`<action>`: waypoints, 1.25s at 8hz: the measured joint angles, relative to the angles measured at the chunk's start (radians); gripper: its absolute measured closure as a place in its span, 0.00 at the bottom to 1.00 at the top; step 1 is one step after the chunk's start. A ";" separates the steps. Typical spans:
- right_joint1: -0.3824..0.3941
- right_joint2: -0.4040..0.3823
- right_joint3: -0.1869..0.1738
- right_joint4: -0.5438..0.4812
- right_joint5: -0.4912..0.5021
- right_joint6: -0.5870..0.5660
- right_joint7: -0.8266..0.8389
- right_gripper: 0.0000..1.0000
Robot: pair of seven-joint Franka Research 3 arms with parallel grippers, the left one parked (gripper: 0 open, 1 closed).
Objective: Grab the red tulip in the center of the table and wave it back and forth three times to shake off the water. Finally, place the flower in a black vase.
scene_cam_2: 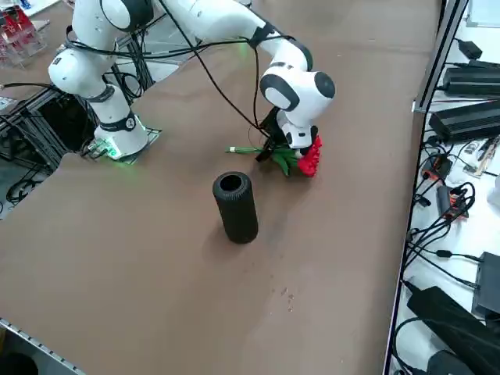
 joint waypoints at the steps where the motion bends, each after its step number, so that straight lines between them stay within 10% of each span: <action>1: 0.000 0.004 0.000 0.000 0.000 0.010 0.000 0.30; 6: 0.000 0.009 -0.003 0.007 0.001 0.014 0.016 0.86; 10: -0.002 -0.064 -0.068 0.037 -0.010 -0.001 0.140 0.88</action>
